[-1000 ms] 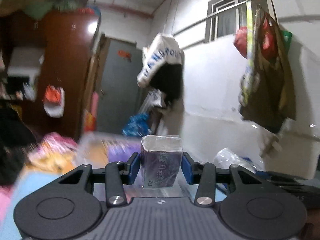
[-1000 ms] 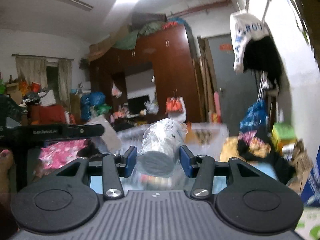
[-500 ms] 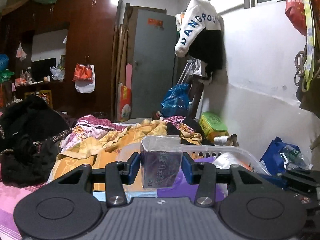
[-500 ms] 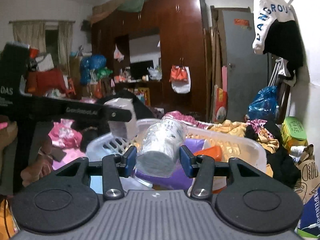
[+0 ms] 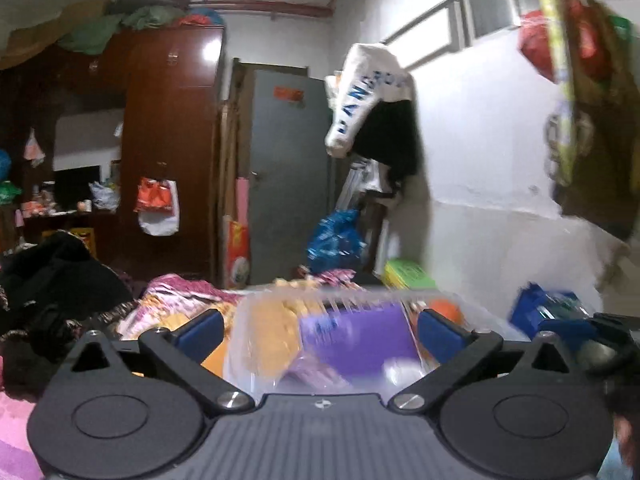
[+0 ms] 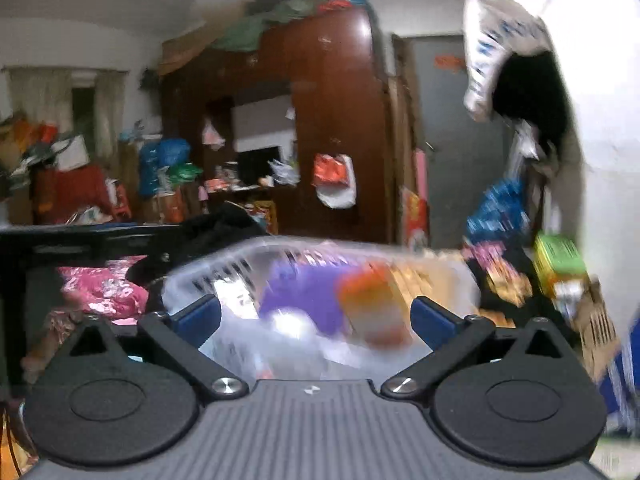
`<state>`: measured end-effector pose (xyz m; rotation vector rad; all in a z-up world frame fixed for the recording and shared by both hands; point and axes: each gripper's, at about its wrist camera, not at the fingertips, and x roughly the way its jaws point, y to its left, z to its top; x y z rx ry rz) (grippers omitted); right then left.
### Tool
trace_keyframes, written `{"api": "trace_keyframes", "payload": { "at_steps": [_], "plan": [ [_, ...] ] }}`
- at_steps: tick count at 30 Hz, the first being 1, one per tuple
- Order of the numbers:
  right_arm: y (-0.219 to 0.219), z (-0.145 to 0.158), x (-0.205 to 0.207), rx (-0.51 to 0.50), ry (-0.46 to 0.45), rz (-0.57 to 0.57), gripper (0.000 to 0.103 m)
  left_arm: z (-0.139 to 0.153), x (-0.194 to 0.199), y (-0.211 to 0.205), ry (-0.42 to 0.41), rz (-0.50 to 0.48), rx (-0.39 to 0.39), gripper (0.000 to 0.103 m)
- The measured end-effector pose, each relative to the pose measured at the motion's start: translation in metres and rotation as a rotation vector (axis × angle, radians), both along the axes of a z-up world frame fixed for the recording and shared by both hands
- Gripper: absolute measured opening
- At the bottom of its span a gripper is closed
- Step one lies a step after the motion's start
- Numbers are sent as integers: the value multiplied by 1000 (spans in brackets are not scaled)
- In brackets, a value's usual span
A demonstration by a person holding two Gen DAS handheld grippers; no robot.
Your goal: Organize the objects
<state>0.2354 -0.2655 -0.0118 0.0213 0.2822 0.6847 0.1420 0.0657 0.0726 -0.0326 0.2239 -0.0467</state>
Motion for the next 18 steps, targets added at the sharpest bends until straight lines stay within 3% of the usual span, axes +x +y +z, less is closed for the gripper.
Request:
{"api": "trace_keyframes", "payload": {
  "at_steps": [4, 7, 11, 16, 18],
  "plan": [
    [-44, -57, -21, 66, 195, -58, 103, -44, -23, 3, 90, -72, 25, 103],
    [-56, -88, -30, 50, 260, -56, 103, -66, -12, 4, 179, -109, 89, 103],
    [-47, -98, -38, -47, 225, -92, 101, -79, 5, 18, 273, -160, 48, 102],
    [-30, -97, -42, -145, 163, -95, 84, -93, 31, 19, 361, -196, 38, 100],
    [-25, -102, -42, -183, 135, -102, 82, -101, 40, 17, 397, -212, 33, 100]
  ]
}}
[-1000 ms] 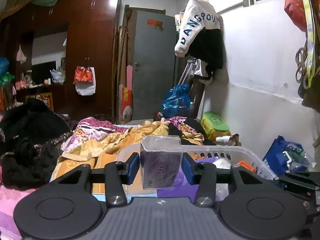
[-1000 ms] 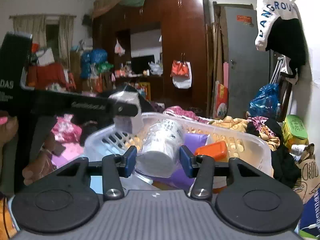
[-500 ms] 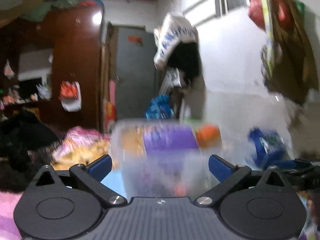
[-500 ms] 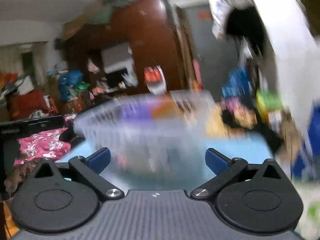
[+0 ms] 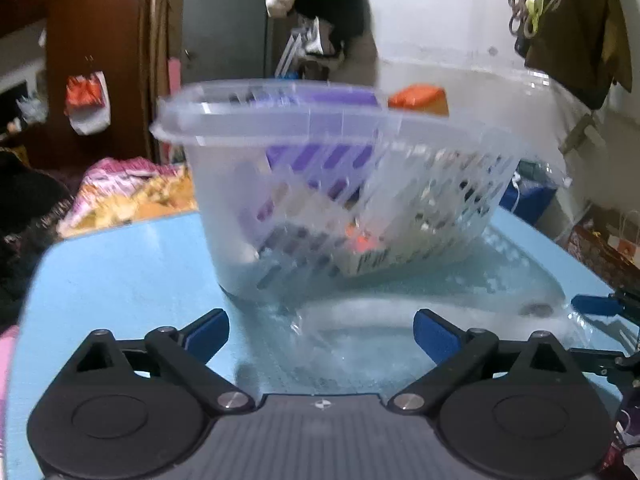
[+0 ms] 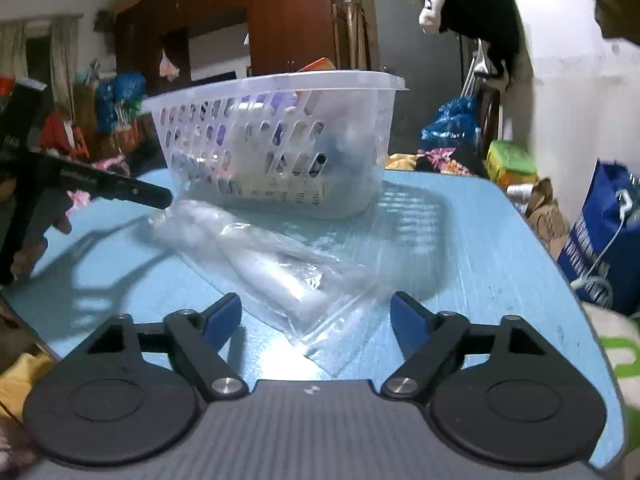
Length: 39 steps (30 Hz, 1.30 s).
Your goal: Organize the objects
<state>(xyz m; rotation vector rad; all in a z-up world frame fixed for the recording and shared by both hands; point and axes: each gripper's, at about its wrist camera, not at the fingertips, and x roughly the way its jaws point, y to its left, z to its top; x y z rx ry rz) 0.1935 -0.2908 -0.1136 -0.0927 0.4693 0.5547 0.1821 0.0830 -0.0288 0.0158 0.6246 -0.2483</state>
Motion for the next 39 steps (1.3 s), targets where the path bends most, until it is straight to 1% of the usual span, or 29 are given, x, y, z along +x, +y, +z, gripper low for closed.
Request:
{"api": "trace_keyframes", "payload": {
  "at_steps": [3, 4, 6, 8, 11, 13, 14, 15, 16, 17, 18, 19, 20, 21, 22, 25, 28, 34, 39],
  "plan": [
    [2, -3, -2, -8, -12, 4, 81, -8, 9, -7, 44, -15, 13, 99],
    [2, -3, -3, -9, -11, 9, 81, -9, 11, -10, 50, -26, 28, 99],
    [0, -3, -3, -8, -11, 13, 78, -10, 13, -19, 49, -37, 79, 99],
    [1, -4, -3, -13, -21, 17, 76, -11, 14, -27, 51, -50, 107, 100],
    [1, -4, -2, -12, -26, 39, 70, -11, 17, -32, 51, -62, 113, 99],
    [0, -2, -1, -12, -25, 58, 58, -10, 15, -34, 39, -76, 110, 88],
    [0, -1, 1, -11, -23, 64, 54, -9, 13, -36, 32, -84, 112, 85],
    [-2, 0, 3, -7, -21, 68, 48, -8, 10, -37, 26, -87, 113, 77],
    [-3, 0, 4, 3, -17, 75, 43, -7, 6, -38, 18, -90, 116, 69],
    [-5, 0, 5, 8, -16, 80, 41, -8, 3, -42, 8, -86, 123, 66],
    [-6, -1, 5, 13, -17, 88, 39, -7, 0, -43, -4, -78, 134, 58],
    [-6, -1, 5, 8, -22, 92, 36, -7, -3, -44, -15, -65, 145, 44],
    [-7, -1, 5, 3, -26, 96, 34, -5, -4, -45, -25, -43, 156, 35],
    [-7, 0, 4, -2, -30, 99, 31, -5, -8, -45, -38, -26, 165, 29],
    [-8, 0, 3, -6, -36, 106, 29, -3, -14, -45, -49, -20, 161, 27],
    [-10, 2, 2, -13, -50, 125, 26, 2, -36, -49, -103, -5, 171, 24],
    [-13, 3, 0, -8, -72, 132, 25, 8, -57, -49, -150, 1, 145, 21],
    [-18, 7, -5, 8, -111, 142, 23, 11, -85, -51, -215, 16, 85, 19],
    [-20, 9, -3, 14, -118, 140, 23, 11, -90, -56, -236, 12, 104, 18]
  ]
}}
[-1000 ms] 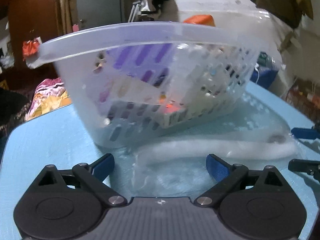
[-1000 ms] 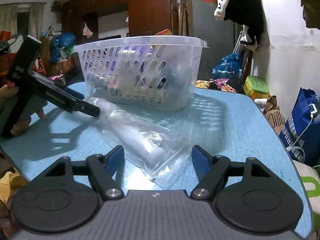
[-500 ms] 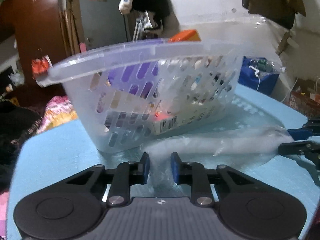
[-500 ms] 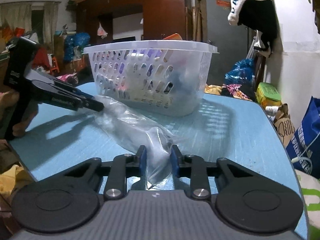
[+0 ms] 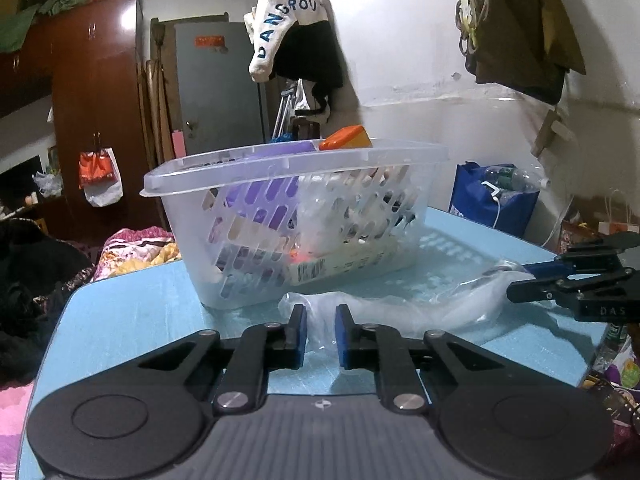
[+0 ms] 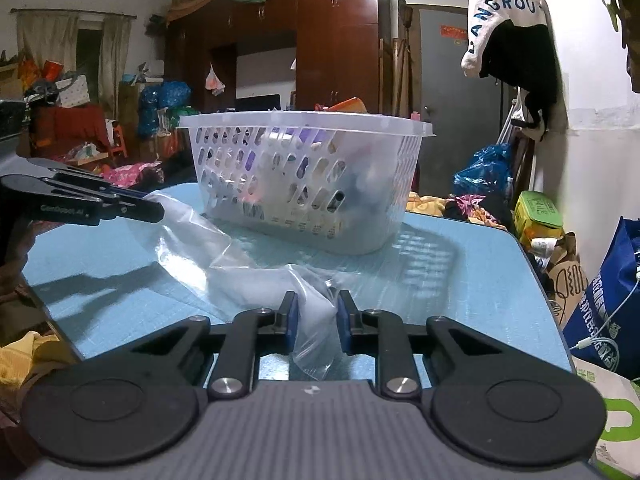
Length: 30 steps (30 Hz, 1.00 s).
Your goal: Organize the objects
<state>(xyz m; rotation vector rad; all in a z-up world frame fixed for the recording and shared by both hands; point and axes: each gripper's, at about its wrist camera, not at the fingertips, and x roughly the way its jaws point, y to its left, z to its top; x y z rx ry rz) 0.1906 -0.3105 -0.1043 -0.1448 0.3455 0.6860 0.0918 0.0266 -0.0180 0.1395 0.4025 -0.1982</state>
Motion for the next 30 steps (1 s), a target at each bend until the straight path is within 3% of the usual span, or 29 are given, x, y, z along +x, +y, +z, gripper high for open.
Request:
{"api": "trace_keyframes", "payload": {
  "at_steps": [6, 13, 17, 21, 26, 30],
  "plan": [
    [-2, 10, -1, 13, -21, 2, 23, 6, -8, 6, -30, 2, -29, 16],
    [5, 73, -4, 34, -148, 20, 23, 62, -18, 15, -163, 24, -31, 15],
    [20, 123, 17, 43, -218, 15, 22, 105, 4, 23, -221, 63, -31, 15],
    [43, 158, 58, 40, -235, 7, 22, 129, 50, 39, -205, 109, -47, 15],
    [66, 155, 95, -8, -197, -12, 22, 124, 98, 52, -142, 150, -62, 15],
    [71, 139, 104, -18, -167, -10, 23, 112, 108, 55, -111, 161, -63, 15]
  ]
}}
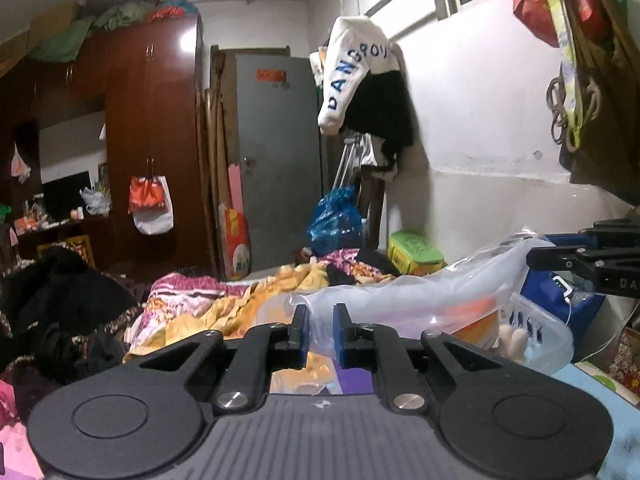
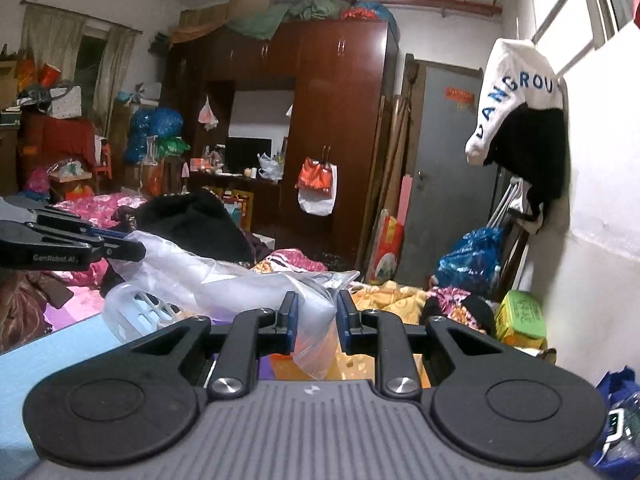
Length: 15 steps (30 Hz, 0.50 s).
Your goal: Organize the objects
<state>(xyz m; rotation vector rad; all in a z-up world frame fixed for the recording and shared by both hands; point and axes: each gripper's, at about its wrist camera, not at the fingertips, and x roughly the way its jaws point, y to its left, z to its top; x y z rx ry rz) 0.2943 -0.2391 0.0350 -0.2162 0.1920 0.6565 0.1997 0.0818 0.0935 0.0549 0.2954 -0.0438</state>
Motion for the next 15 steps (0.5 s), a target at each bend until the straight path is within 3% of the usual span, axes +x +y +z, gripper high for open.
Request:
{"api": "trace_keyframes", "payload": {
  "at_steps": [5, 6, 8, 9, 10, 12, 15],
  "plan": [
    [0, -11, 3, -1, 34, -4, 23, -8, 5, -1, 15, 12, 4, 16],
    [-2, -12, 3, 5, 38, -5, 26, -9, 7, -5, 12, 15, 20, 20],
    [-5, -15, 1, 11, 29, -13, 46, -15, 4, -13, -23, 33, 84, 47],
    [-8, -17, -2, 15, 14, -23, 62, -17, 2, -15, -35, 44, 94, 76],
    [-12, -16, -3, 25, 2, -35, 80, -18, -1, -14, -61, 50, 84, 91],
    [-21, -16, -7, 59, -9, -48, 102, -16, -8, -10, -91, 57, 50, 92],
    [-27, -13, -6, 80, 3, -63, 103, -13, -12, -9, -87, 47, 20, 100]
  ]
}}
